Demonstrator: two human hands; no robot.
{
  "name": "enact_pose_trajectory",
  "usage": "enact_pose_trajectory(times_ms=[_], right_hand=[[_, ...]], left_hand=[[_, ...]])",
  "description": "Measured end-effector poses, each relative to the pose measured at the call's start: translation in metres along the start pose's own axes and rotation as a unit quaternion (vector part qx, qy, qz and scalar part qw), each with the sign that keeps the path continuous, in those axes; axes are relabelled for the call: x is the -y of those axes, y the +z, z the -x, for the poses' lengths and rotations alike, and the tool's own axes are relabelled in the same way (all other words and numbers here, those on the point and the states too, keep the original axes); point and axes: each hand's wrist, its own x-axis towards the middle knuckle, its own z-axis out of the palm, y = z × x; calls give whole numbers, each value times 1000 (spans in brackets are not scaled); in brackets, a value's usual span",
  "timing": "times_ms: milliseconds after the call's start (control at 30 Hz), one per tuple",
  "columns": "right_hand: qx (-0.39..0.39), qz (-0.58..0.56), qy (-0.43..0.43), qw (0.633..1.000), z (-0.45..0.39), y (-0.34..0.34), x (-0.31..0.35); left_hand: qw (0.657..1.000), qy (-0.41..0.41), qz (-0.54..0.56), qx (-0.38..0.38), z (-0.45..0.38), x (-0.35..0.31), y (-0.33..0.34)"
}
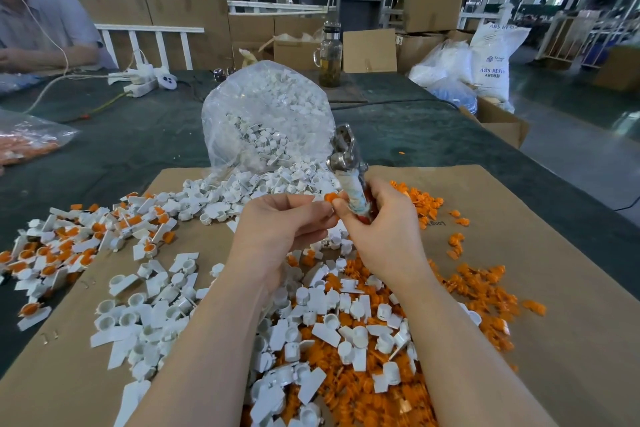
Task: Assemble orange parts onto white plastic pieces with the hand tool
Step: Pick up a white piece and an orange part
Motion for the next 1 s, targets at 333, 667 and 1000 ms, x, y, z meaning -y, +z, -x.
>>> enact_pose_trajectory(times_ms=[333,667,1000], right_hand=[[5,25,3,1000,-1,-1,0],[40,44,12,998,-2,-1,1],[109,-6,57,992,-4,-8,2]], left_hand=[[991,78,-110,-22,0,2,2],[971,109,-201,-73,-2,5,5],[962,126,-220,-98,-5,5,3]])
